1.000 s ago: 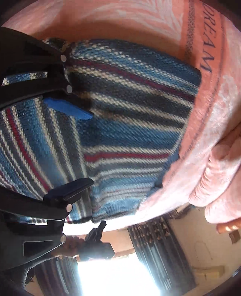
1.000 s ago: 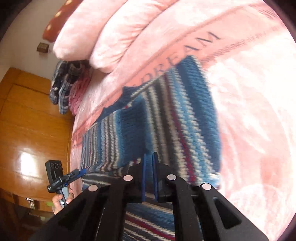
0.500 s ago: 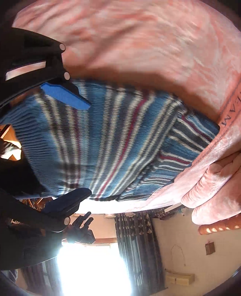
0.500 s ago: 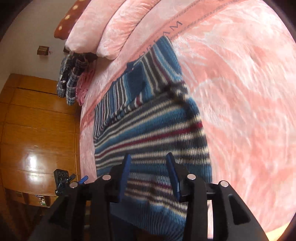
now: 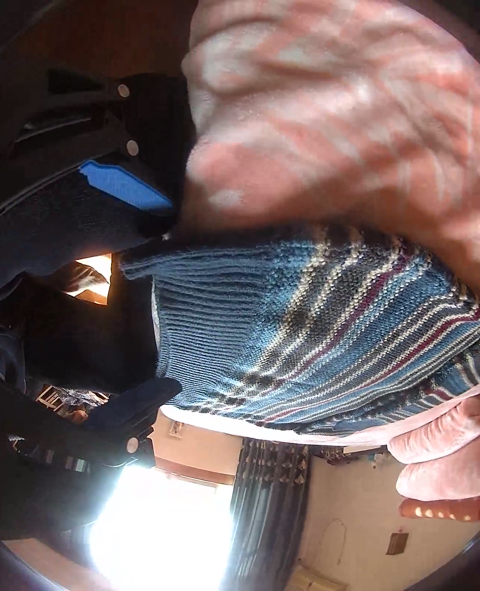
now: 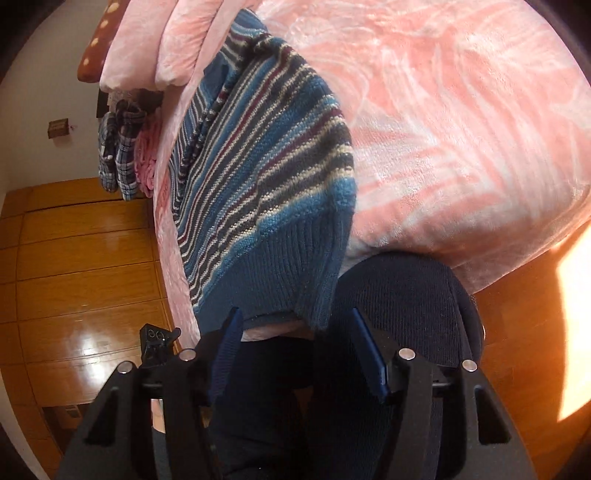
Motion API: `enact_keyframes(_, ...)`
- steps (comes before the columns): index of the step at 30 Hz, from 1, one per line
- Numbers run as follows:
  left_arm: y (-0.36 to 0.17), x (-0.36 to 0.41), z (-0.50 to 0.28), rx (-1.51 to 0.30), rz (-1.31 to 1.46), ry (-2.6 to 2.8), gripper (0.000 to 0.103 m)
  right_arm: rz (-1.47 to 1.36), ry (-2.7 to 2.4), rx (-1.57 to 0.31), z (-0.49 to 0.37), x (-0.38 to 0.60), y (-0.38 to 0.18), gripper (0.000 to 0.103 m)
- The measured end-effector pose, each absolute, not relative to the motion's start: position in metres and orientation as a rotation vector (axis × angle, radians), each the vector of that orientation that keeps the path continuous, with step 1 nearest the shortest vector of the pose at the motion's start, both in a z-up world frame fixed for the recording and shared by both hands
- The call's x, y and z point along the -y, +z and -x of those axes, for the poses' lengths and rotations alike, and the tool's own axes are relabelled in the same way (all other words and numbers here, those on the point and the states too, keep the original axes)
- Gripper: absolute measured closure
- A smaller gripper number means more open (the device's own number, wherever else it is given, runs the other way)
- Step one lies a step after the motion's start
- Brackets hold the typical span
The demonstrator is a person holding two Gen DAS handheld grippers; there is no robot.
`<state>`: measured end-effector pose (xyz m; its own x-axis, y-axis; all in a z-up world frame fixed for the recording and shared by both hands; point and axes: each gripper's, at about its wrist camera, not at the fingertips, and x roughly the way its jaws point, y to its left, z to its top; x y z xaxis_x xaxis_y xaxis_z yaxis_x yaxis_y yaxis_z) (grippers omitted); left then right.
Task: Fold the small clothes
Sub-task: 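Grasp the ribbed hem with the left tool while the right tool grasps it too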
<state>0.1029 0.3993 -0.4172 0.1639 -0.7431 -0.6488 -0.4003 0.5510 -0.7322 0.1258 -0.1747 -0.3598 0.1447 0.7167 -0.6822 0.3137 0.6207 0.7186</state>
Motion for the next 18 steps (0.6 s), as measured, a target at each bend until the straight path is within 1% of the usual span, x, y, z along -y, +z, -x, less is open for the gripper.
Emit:
enact_keyframes(1,-0.419,-0.396,-0.105,-1.46,1.047,-0.313,0.022,-0.902,0.348,-1.453,-0.127,0.174,-0.362,0.042)
enact_keyframes(2,-0.421,-0.393,-0.107,-1.468,1.06,-0.32,0.038,-0.875,0.335,-1.462,-0.13,0.171,-0.364,0.042)
enact_keyframes(3,-0.422,-0.39,-0.107,-1.483,1.073,-0.318,0.049,-0.868,0.325,-1.471,-0.13,0.17,-0.367,0.043)
enact_keyframes(7,-0.419,-0.379,-0.107,-1.487,1.059,-0.297,0.049,-0.886,0.314,-1.497,-0.132,0.165,-0.378,0.043)
enact_keyframes(8,-0.42,-0.378,-0.106,-1.491,1.066,-0.292,0.05,-0.883,0.312,-1.495,-0.133,0.163,-0.379,0.043)
enact_keyframes(9,-0.423,-0.377,-0.106,-1.498,1.069,-0.283,0.058,-0.88,0.307,-1.495,-0.135,0.164,-0.381,0.043)
enact_keyframes(10,-0.424,-0.377,-0.106,-1.508,1.069,-0.272,0.061,-0.873,0.302,-1.494,-0.137,0.161,-0.381,0.043)
enact_keyframes(12,-0.427,-0.377,-0.104,-1.519,1.075,-0.259,0.075,-0.885,0.308,-1.502,-0.141,0.158,-0.384,0.043)
enact_keyframes(13,-0.427,-0.379,-0.101,-1.521,1.08,-0.253,0.079,-0.892,0.303,-1.502,-0.142,0.157,-0.386,0.044)
enact_keyframes(14,-0.428,-0.38,-0.1,-1.519,1.088,-0.246,0.087,-0.892,0.308,-1.504,-0.143,0.155,-0.387,0.044)
enact_keyframes(15,-0.429,-0.383,-0.097,-1.513,1.099,-0.238,0.095,-0.888,0.309,-1.506,-0.143,0.154,-0.388,0.054)
enact_keyframes(16,-0.428,-0.387,-0.095,-1.503,1.113,-0.233,0.095,-0.889,0.318,-1.521,-0.143,0.153,-0.39,0.064)
enact_keyframes(17,-0.427,-0.389,-0.093,-1.487,1.133,-0.237,0.095,-0.895,0.337,-1.54,-0.143,0.151,-0.392,0.082)
enact_keyframes(18,-0.425,-0.391,-0.091,-1.47,1.15,-0.241,0.096,-0.892,0.349,-1.54,-0.141,0.15,-0.391,0.093)
